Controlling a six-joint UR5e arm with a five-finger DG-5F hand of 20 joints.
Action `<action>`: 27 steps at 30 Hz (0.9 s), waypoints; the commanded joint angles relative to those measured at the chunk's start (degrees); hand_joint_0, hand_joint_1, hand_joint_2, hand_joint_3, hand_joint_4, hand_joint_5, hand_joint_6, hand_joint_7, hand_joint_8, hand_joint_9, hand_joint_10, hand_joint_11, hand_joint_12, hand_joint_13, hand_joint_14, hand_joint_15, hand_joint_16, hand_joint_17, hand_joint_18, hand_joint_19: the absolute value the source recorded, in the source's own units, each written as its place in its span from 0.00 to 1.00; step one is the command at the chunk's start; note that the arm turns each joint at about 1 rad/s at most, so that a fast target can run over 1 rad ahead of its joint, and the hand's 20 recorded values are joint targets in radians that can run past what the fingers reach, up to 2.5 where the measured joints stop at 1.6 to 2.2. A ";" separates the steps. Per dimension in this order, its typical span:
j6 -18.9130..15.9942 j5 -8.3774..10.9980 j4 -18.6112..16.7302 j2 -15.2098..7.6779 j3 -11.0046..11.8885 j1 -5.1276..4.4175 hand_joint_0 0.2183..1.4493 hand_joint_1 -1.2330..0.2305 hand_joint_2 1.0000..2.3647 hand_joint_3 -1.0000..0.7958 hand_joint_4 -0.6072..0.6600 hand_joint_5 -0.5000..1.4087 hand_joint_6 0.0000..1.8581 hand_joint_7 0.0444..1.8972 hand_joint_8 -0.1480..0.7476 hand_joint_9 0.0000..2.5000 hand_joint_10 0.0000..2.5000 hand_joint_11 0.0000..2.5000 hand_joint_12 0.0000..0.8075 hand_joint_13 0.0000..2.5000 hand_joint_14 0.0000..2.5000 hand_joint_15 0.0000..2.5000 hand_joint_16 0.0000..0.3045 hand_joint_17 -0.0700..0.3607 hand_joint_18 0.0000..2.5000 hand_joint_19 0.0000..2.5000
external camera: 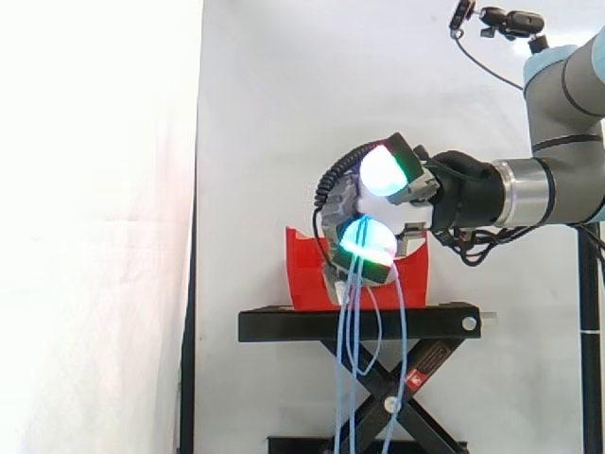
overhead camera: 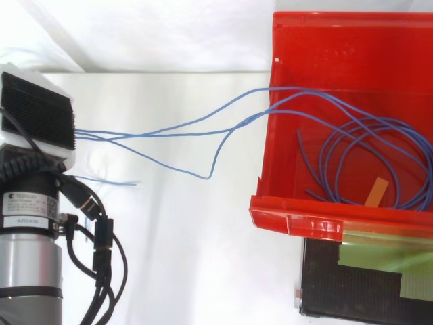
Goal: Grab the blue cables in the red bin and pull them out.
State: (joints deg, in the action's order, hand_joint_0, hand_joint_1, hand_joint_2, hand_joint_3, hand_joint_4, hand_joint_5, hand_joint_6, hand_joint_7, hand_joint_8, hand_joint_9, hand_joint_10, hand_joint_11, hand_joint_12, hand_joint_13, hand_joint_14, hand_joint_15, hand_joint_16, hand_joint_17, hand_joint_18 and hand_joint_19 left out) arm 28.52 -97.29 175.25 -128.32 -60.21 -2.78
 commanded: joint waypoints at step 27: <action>0.09 0.00 0.00 0.00 0.00 -0.04 0.35 0.28 0.00 0.00 0.68 0.87 0.07 0.43 0.55 0.55 0.01 0.60 0.60 0.56 0.01 0.45 0.16 0.42 0.35 0.27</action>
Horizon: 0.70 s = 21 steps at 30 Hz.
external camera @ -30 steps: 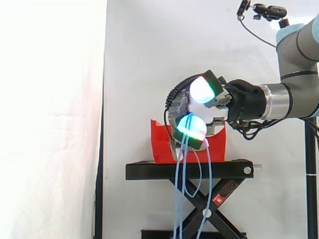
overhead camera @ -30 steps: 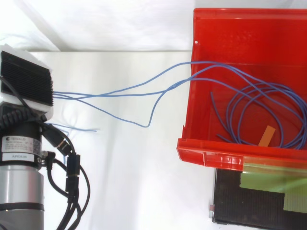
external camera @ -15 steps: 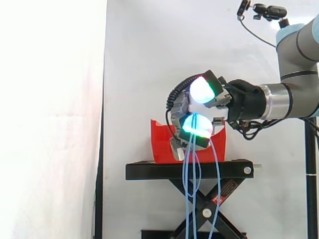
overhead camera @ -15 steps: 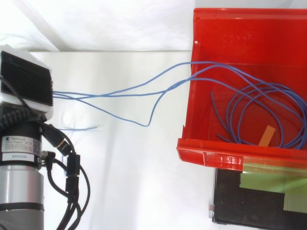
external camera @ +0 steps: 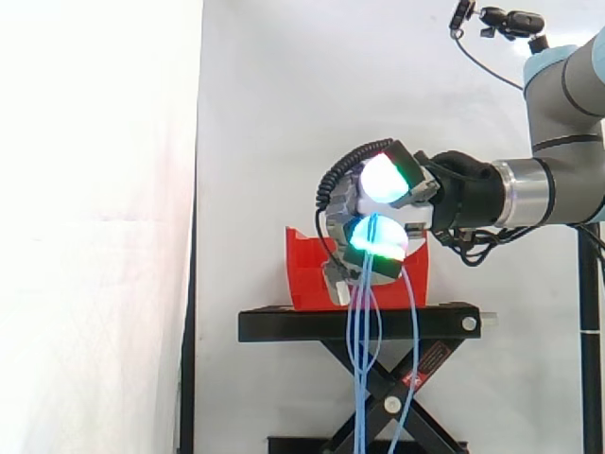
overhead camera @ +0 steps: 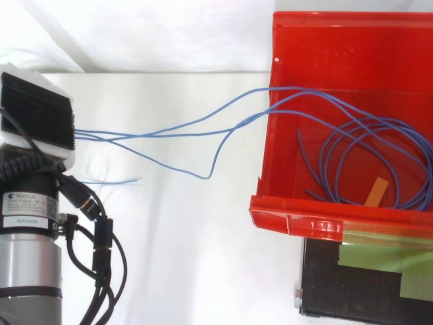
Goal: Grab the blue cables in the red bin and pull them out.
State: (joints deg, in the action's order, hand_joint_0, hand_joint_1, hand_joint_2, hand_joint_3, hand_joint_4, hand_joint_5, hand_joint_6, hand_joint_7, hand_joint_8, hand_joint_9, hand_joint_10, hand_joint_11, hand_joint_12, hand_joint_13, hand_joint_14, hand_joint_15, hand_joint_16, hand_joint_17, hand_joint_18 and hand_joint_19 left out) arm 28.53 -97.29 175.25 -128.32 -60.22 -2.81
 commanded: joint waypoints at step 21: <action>0.07 -0.09 0.00 0.00 0.02 0.00 0.50 0.27 0.00 0.00 0.68 0.82 0.08 0.43 0.48 0.53 0.01 0.62 0.54 0.54 0.01 0.47 0.14 0.38 0.31 0.30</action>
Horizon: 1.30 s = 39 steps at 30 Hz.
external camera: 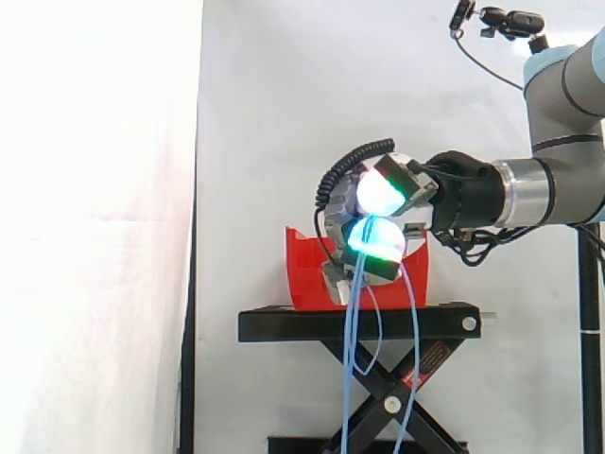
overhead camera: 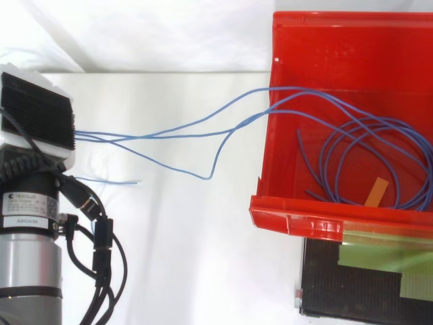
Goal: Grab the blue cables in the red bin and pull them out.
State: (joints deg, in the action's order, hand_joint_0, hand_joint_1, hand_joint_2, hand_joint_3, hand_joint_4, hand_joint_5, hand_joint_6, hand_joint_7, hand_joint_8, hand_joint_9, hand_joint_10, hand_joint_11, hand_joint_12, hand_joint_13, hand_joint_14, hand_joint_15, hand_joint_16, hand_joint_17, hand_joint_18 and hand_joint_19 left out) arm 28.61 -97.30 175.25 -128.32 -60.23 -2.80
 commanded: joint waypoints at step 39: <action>-0.09 -0.08 -0.35 0.00 0.02 -0.01 0.37 0.37 0.00 0.00 0.70 0.81 0.00 0.44 0.54 0.52 0.01 0.60 0.62 0.54 0.01 0.46 0.16 0.42 0.31 0.29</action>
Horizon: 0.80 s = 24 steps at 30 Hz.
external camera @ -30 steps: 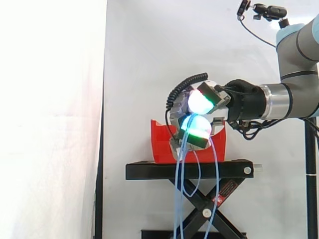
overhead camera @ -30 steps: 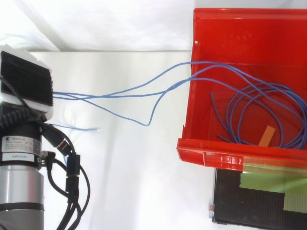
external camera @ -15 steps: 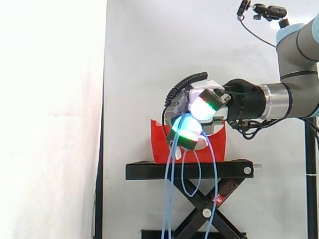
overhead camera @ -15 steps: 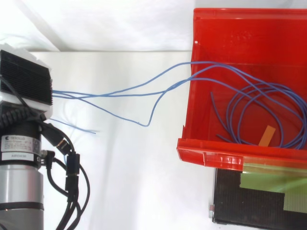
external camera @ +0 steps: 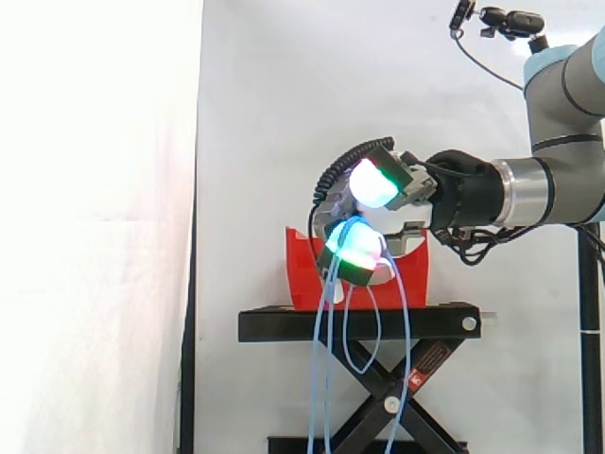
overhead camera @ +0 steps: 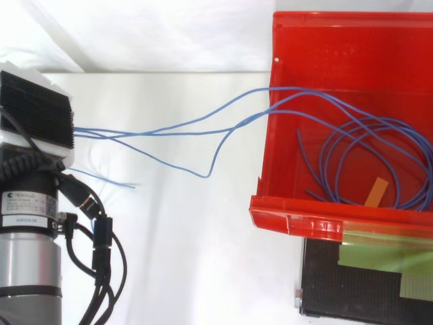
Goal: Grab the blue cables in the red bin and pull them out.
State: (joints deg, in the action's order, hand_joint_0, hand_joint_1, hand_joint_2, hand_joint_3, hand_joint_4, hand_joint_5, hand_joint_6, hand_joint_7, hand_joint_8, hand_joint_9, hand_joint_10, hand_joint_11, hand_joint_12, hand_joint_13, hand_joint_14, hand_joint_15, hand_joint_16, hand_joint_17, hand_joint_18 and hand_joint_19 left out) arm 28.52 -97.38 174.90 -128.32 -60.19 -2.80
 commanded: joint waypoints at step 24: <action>0.09 0.00 0.00 0.00 -0.02 -0.01 0.35 0.34 0.00 0.00 0.70 0.86 0.05 0.42 0.55 0.53 0.01 0.58 0.63 0.56 0.01 0.45 0.17 0.43 0.34 0.27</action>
State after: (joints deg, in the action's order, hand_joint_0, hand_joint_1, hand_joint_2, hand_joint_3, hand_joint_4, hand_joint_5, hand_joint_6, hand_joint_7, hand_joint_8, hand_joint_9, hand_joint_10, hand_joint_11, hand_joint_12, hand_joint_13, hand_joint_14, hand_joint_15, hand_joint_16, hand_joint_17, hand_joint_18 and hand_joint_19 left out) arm 28.60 -97.38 174.90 -128.32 -60.18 -2.81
